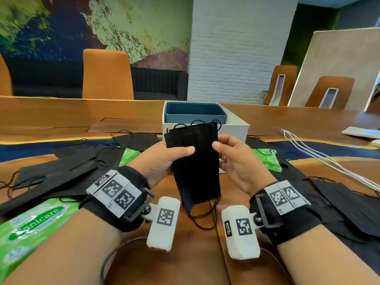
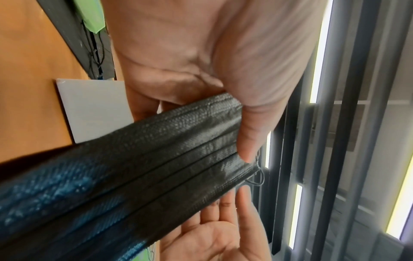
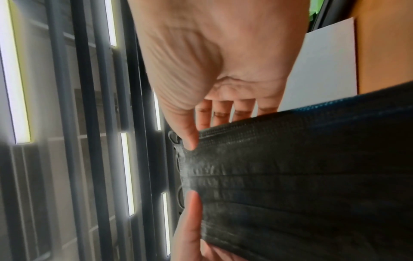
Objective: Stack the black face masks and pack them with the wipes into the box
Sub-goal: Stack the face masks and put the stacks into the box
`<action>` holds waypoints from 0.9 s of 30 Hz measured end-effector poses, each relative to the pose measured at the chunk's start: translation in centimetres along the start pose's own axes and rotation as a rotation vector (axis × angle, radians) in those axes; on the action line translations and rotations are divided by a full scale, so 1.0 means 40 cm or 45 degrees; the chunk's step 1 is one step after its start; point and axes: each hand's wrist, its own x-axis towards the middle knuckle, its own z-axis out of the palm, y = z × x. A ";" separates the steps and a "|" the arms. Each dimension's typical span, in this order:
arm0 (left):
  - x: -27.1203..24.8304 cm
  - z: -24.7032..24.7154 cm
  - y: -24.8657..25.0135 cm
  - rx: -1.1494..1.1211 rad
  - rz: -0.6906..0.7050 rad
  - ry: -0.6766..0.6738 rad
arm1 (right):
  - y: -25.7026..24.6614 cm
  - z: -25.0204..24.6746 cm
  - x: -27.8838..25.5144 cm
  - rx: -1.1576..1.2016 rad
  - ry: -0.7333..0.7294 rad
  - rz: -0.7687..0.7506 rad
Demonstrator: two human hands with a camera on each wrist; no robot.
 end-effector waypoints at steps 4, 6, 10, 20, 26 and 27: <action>0.002 0.011 -0.016 0.111 -0.047 -0.058 | 0.007 0.003 -0.002 -0.021 0.071 -0.072; 0.002 0.014 -0.025 0.183 -0.073 -0.104 | 0.012 -0.001 0.001 -0.059 0.068 -0.073; 0.001 -0.001 -0.019 0.170 -0.046 -0.105 | 0.020 0.000 -0.001 -0.213 -0.005 -0.054; -0.002 0.000 -0.014 0.151 0.031 -0.136 | 0.018 0.009 0.000 -0.258 -0.070 -0.048; -0.005 -0.007 -0.012 0.042 0.011 -0.079 | 0.023 0.005 0.009 -0.232 0.104 -0.176; -0.004 -0.010 -0.012 0.021 0.011 -0.060 | 0.021 0.004 0.009 -0.225 0.142 -0.236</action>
